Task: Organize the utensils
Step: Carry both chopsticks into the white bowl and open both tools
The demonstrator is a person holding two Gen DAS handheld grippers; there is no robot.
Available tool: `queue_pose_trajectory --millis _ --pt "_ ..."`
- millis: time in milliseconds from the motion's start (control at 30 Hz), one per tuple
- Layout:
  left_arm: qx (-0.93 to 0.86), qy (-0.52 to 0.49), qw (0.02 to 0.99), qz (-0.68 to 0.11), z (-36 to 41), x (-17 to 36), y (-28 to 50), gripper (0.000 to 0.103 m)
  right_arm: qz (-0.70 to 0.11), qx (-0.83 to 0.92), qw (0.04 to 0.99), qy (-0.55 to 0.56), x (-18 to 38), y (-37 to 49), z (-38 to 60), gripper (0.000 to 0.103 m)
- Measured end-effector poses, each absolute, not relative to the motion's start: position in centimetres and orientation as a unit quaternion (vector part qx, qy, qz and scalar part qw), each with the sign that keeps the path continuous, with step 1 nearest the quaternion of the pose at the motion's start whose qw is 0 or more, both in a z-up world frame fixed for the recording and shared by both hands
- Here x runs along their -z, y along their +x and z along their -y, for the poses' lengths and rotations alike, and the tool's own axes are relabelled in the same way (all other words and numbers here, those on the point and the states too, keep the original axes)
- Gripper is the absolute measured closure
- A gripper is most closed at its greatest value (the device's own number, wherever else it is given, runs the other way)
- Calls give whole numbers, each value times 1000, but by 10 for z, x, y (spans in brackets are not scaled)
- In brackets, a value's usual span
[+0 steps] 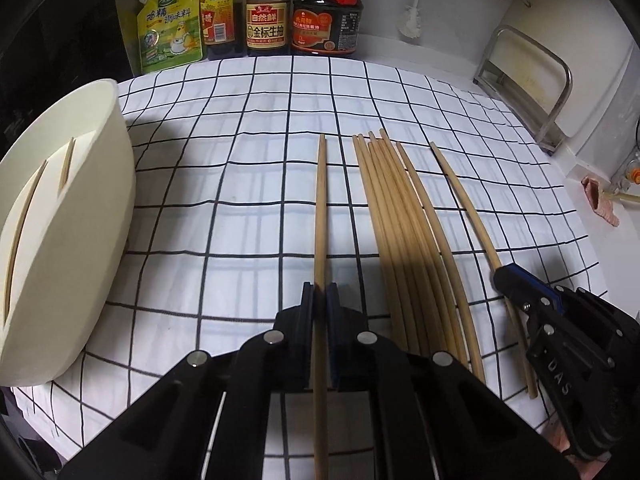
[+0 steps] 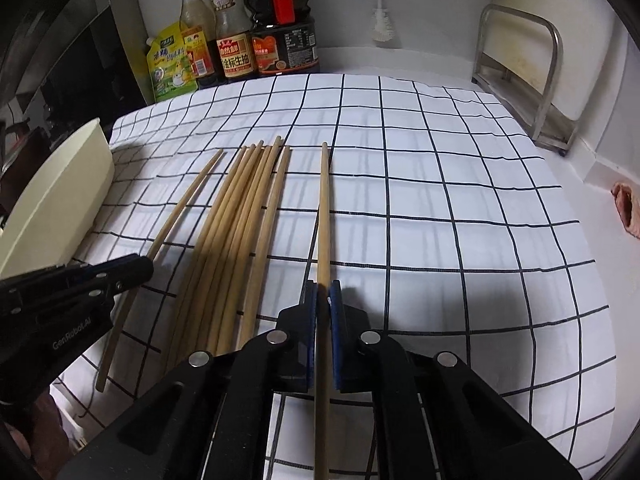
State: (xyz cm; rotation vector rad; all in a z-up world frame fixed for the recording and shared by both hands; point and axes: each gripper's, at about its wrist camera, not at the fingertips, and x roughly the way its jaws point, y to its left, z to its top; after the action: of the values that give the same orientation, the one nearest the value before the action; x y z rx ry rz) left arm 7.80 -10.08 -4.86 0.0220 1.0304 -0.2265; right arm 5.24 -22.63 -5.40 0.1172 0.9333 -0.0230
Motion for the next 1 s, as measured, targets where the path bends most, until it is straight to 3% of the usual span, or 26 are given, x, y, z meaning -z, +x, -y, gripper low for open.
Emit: queue_pose_trajectory --millis 400,733,1000 --pt "140 -30 885 -443 60 -8 52 96 -397 -18 913 90 -5 32 189 97" --pt "64 -64 914 -395 -55 -49 60 96 -369 -118 918 82 -40 85 88 97" --pt "-6 -85 911 -403 -136 -40 76 96 -391 -196 898 59 -34 139 -5 97"
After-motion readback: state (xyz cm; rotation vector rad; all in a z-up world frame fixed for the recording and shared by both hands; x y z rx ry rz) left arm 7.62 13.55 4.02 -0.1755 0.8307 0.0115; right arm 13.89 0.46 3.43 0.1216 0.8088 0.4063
